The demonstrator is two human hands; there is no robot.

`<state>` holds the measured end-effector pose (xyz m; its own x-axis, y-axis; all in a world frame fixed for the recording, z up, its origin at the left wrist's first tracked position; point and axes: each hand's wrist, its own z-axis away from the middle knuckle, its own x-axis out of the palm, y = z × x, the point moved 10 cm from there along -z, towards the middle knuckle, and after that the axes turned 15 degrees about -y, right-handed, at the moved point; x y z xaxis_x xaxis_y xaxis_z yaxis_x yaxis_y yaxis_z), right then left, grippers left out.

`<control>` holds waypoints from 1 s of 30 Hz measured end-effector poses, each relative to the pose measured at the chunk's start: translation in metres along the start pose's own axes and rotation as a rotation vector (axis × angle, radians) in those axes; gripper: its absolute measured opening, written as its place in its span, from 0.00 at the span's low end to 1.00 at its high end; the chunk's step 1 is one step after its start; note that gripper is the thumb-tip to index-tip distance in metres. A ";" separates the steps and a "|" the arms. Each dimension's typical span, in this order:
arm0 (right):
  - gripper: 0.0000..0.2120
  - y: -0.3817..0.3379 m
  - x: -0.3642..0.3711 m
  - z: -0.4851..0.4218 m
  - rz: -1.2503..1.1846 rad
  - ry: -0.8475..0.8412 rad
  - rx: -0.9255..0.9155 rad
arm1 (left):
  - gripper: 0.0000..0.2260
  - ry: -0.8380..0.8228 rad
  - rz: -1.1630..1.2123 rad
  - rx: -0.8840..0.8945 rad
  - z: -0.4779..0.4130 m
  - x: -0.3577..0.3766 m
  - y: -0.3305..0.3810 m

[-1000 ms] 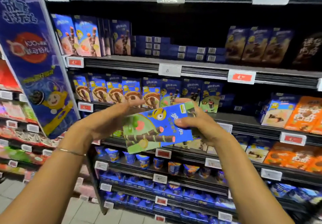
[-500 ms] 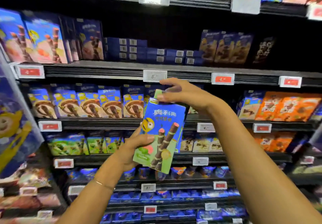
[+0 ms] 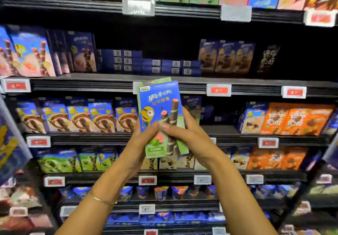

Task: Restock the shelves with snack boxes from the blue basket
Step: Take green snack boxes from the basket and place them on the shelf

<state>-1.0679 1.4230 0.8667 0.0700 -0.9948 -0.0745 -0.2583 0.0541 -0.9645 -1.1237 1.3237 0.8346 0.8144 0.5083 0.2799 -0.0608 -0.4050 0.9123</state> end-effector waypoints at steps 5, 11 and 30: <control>0.25 -0.004 -0.018 -0.005 -0.122 -0.034 -0.019 | 0.43 0.046 0.023 -0.018 -0.014 0.023 0.007; 0.21 -0.039 -0.055 -0.026 -0.230 0.134 -0.101 | 0.27 0.244 0.068 0.019 -0.038 -0.001 0.025; 0.14 -0.076 -0.256 -0.152 0.307 0.564 0.223 | 0.22 0.147 -0.065 0.082 -0.127 -0.067 0.119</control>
<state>-1.2129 1.6599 0.9973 -0.5039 -0.8209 -0.2687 0.0234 0.2980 -0.9543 -1.2584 1.3377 0.9627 0.7212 0.6391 0.2671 0.0417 -0.4250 0.9042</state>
